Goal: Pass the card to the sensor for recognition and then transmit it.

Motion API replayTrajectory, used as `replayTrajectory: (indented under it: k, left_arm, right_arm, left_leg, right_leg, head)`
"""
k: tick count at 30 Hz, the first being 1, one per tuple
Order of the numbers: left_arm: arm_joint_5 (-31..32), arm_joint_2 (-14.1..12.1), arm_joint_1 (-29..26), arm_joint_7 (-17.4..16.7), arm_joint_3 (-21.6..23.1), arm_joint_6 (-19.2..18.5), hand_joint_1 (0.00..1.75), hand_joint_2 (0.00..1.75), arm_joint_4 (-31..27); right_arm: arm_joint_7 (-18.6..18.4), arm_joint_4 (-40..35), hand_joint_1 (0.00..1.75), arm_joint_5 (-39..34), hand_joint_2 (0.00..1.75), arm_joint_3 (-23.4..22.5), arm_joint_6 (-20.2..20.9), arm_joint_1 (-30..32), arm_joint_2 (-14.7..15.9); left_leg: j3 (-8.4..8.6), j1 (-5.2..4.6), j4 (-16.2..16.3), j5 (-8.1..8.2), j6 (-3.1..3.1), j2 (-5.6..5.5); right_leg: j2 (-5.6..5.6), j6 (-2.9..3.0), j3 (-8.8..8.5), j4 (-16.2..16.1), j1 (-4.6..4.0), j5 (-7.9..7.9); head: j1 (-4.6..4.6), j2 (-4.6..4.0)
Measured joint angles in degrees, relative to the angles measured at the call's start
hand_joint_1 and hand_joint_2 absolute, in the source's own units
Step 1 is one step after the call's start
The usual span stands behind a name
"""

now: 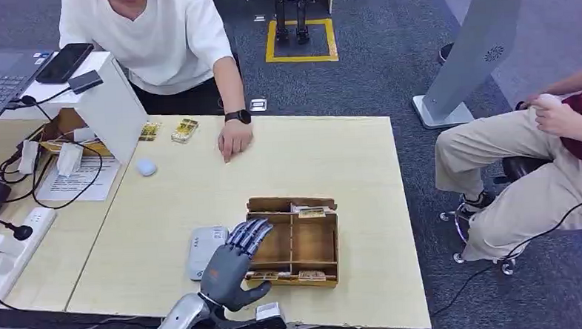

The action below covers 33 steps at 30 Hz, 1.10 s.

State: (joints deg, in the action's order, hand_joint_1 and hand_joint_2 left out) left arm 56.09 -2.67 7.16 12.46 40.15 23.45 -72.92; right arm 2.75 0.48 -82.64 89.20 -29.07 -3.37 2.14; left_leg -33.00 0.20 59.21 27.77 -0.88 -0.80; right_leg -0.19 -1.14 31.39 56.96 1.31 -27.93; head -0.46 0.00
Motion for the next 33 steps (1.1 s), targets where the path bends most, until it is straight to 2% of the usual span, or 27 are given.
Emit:
replayTrajectory:
  k: [9,10,11,12,33]
  left_arm:
    - [-0.9,0.5,0.3,0.8,0.0,-0.9,0.00,1.75,1.9]
    - [-1.1,0.6,0.3,0.9,0.0,-0.9,0.09,1.75,2.0]
    - [-1.2,0.7,0.3,1.0,0.0,-0.9,0.54,1.75,2.1]
    - [-1.2,0.8,0.3,1.2,0.0,-0.9,1.73,1.75,2.2]
    - [-2.2,1.2,0.7,2.5,0.0,0.3,1.75,1.75,3.0]
  right_arm:
    - [-0.3,0.0,0.00,0.4,1.75,0.0,0.0,-0.2,0.0]
    - [-0.3,0.0,0.00,0.4,1.75,0.0,0.0,-0.2,0.0]
    - [-0.3,0.0,0.00,0.4,1.75,0.0,0.0,-0.2,0.0]
    - [-0.3,0.0,0.00,0.5,1.75,0.0,0.0,-0.2,0.0]
    - [-0.3,0.0,0.00,1.0,1.75,0.0,0.0,-0.2,0.2]
  left_leg:
    - [0.00,0.00,0.0,0.00,0.00,0.00]
    - [0.00,0.00,0.0,0.00,0.00,0.00]
    - [0.00,0.00,0.0,0.00,0.00,0.00]
    - [-0.01,0.00,0.0,0.00,0.00,0.00]
    - [-0.02,0.00,0.0,0.00,0.00,0.00]
  right_leg:
    - [0.00,0.00,0.01,0.0,0.00,0.00]
    - [0.00,0.00,0.01,0.0,0.00,0.00]
    - [0.00,0.00,0.01,0.0,0.00,0.00]
    - [-0.01,0.00,0.01,0.0,0.00,0.00]
    - [0.00,0.00,0.01,0.0,0.00,0.00]
  head:
    - [0.00,0.00]
    - [0.00,0.00]
    - [0.00,0.00]
    - [0.00,0.00]
    - [0.00,0.02]
